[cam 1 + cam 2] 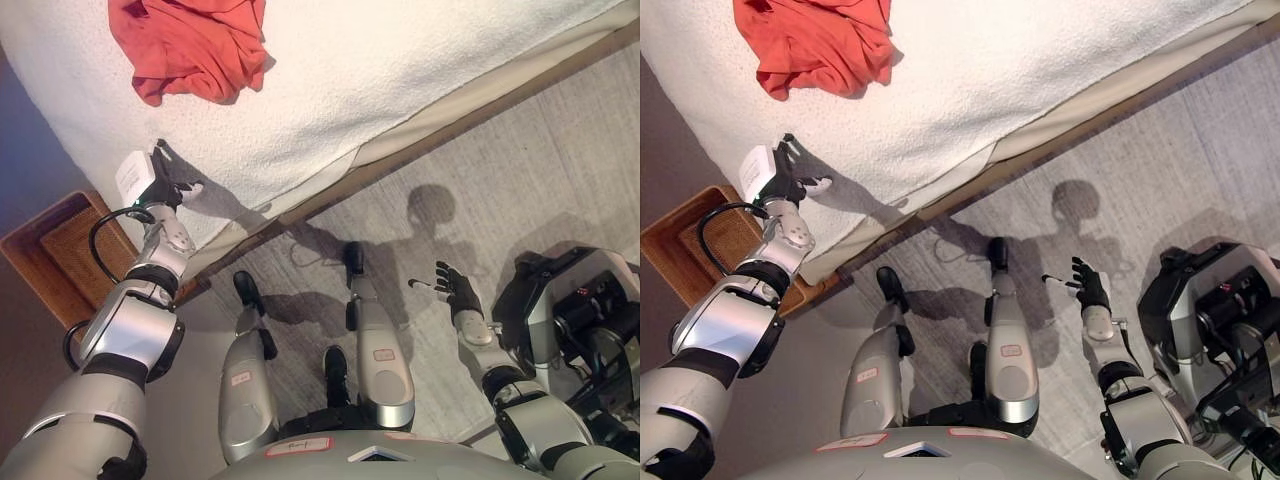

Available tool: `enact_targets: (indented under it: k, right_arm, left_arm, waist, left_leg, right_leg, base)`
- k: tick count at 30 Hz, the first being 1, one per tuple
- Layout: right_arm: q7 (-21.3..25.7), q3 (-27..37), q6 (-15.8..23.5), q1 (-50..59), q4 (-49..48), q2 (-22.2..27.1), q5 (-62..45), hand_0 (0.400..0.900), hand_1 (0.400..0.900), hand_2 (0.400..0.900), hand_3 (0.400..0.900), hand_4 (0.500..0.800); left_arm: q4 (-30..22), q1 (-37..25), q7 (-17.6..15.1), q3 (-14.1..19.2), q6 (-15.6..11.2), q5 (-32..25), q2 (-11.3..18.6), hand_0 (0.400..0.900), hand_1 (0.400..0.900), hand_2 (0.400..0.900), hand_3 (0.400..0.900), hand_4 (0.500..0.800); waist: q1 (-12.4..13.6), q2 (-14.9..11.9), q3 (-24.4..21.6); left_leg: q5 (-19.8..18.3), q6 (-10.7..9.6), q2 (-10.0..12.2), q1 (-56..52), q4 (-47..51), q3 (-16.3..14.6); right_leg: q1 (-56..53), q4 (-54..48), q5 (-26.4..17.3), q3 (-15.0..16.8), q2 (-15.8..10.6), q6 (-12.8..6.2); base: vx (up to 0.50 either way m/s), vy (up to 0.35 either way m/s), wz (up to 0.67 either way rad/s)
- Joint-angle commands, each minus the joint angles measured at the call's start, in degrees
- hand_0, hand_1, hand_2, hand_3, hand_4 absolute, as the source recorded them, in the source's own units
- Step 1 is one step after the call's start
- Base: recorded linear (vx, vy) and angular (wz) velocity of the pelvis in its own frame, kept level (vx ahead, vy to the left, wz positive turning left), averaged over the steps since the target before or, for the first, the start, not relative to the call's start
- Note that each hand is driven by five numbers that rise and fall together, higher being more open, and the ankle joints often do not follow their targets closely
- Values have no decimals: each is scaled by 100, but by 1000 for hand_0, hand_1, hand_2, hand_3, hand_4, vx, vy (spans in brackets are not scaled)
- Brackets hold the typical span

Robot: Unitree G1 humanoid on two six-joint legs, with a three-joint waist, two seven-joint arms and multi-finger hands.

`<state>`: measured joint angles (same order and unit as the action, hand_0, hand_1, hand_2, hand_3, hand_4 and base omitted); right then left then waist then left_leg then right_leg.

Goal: Put the clothes on the bed into the basket.

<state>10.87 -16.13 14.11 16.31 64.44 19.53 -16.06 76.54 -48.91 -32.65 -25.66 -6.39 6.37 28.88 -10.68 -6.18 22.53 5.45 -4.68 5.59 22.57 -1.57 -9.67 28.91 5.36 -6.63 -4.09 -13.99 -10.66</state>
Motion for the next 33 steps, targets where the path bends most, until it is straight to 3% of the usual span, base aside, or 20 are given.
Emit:
enact_targets:
  k: [1, 15, 21, 33]
  right_arm:
    - [257, -33, 228, -283, -169, 254, -39, 900, 900, 900, 900, 800]
    - [259, -134, 308, -453, -188, 151, -69, 900, 900, 900, 900, 800]
    - [238, -144, 311, -504, -146, 156, -91, 900, 900, 900, 900, 800]
    - [257, -224, 338, -614, -172, 120, -138, 900, 900, 900, 900, 800]
  left_arm:
    - [112, -620, -311, 105, -199, 177, 576, 900, 900, 900, 900, 800]
    - [77, -1000, -790, 42, -212, 203, 867, 900, 900, 900, 900, 800]
    - [86, -1237, -777, -110, -285, 221, 888, 900, 900, 900, 900, 800]
    - [77, -1748, -1006, -35, -455, -225, 961, 900, 900, 900, 900, 800]
  waist:
    - [25, -84, -13]
    - [-54, 158, -326]
    - [-98, 242, -466]
    - [-150, 267, -554]
  left_leg:
    - [-766, -399, 463, -140, -870, 168]
    - [-724, -549, 560, -682, -411, -126]
    - [-707, -576, 546, -788, -296, -204]
    - [-606, -630, 588, -715, -176, -232]
  right_leg:
    - [370, -573, -1325, 47, 5, -239]
    - [371, -508, -1190, 25, 109, -226]
    - [349, -542, -1187, 22, 116, -236]
    - [453, -569, -1206, -48, 137, -258]
  base:
    - [91, -1, -19]
    - [77, -2, -12]
    - [39, 5, -4]
    - [0, -3, 0]
